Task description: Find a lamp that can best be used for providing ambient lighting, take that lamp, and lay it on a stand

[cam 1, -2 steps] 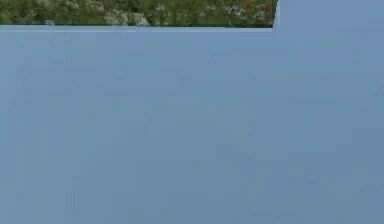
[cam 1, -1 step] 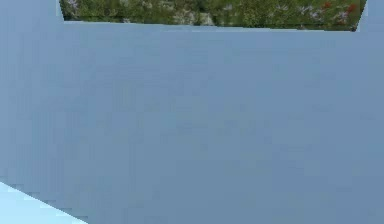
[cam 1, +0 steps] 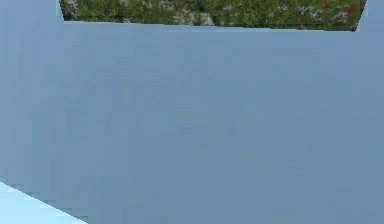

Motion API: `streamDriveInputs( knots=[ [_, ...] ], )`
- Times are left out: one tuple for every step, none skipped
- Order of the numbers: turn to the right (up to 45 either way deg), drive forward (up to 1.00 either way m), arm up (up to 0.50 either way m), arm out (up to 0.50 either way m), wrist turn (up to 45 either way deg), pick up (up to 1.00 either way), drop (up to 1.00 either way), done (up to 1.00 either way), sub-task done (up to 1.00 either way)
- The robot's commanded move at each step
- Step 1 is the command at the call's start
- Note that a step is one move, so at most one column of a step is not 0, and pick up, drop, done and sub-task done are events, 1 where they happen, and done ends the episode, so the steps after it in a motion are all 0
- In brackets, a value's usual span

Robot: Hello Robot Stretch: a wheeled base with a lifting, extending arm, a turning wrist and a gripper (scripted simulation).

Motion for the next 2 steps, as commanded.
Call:
streamDriveInputs(
  knots=[
    [0.0, 0.00, 0.00, 0.00, 39.0, 0.00, 0.00, 0.00, 0.00],
    [0.0, 0.00, -0.18, 0.00, 0.0, 0.00, 0.00, 0.00, 0.00]
  ],
)
